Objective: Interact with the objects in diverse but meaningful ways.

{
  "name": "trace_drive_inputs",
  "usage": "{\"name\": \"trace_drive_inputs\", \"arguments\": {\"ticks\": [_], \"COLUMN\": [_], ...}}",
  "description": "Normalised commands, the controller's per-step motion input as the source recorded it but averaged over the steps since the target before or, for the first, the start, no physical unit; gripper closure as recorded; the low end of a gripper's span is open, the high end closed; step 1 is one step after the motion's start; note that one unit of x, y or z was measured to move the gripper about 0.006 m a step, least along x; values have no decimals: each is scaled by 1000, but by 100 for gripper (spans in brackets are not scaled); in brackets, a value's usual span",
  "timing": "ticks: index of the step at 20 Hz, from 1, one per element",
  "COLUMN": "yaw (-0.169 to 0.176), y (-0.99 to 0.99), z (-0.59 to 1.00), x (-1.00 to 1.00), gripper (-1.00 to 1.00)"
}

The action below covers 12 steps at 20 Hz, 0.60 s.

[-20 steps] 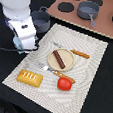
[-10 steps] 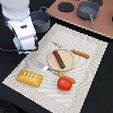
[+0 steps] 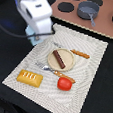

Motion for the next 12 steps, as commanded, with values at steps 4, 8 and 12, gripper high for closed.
{"name": "trace_drive_inputs", "arguments": {"ticks": [4,8,12], "yaw": [0,0,0], "y": [795,689,591], "z": [486,112,-4], "x": [666,785,842], "gripper": [100,100,100]}}
